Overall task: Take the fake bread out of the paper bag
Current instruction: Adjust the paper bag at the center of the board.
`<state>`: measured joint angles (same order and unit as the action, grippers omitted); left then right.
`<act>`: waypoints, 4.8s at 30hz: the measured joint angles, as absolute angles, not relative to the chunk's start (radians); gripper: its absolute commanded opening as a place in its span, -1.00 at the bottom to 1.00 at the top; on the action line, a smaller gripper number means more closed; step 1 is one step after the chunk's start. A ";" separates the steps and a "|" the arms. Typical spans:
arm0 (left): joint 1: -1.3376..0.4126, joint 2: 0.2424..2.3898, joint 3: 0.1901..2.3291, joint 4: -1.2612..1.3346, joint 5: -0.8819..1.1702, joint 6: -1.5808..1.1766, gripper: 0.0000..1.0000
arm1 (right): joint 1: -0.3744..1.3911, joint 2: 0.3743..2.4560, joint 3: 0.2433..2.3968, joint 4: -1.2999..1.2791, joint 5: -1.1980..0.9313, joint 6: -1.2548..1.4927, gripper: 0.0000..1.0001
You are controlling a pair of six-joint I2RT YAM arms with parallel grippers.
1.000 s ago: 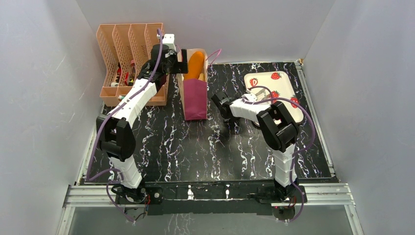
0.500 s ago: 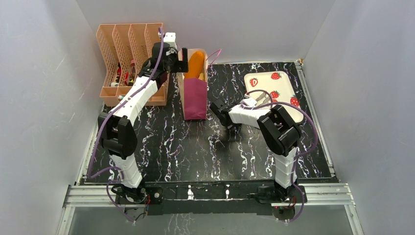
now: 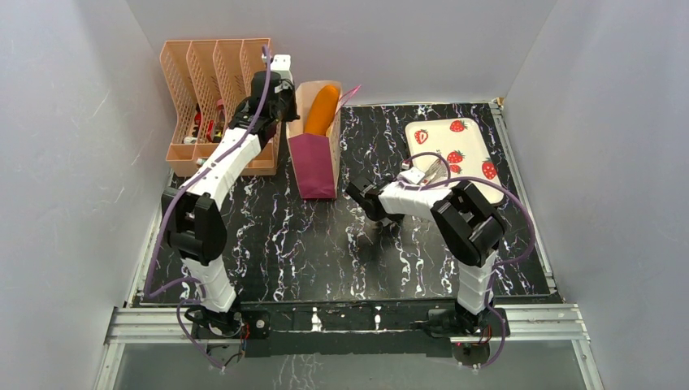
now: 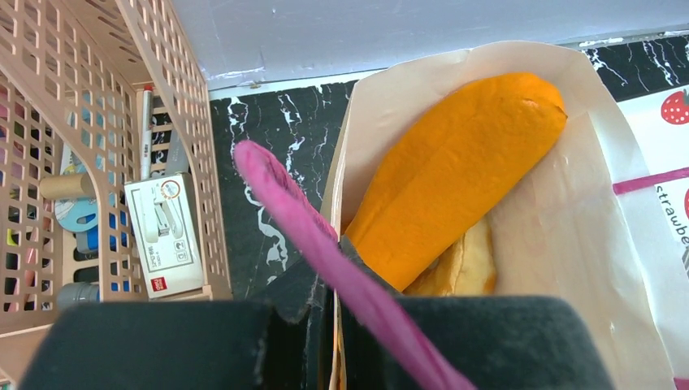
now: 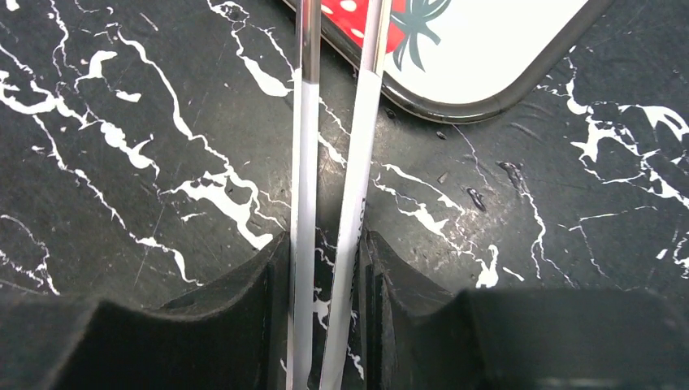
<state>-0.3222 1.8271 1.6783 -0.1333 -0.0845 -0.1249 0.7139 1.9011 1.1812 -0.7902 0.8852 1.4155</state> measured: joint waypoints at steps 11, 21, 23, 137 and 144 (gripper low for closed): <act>-0.384 1.806 1.653 -0.103 -0.133 -0.035 -1.00 | 0.787 1.810 1.159 -0.850 0.966 1.398 -0.71; -0.636 1.806 1.606 0.061 -0.215 0.301 -1.00 | 0.808 1.663 1.059 -0.859 0.970 1.362 -1.00; -0.675 1.806 1.574 0.092 -0.229 0.353 -1.00 | 0.808 1.639 1.044 -0.856 0.967 1.357 -1.00; -0.530 1.795 1.788 -0.073 -0.187 -0.237 0.75 | 0.857 1.441 1.150 -0.911 0.992 1.210 -1.00; -0.527 1.797 1.739 -0.025 -0.131 -0.282 0.90 | 0.857 1.426 1.150 -0.922 1.007 1.214 -1.00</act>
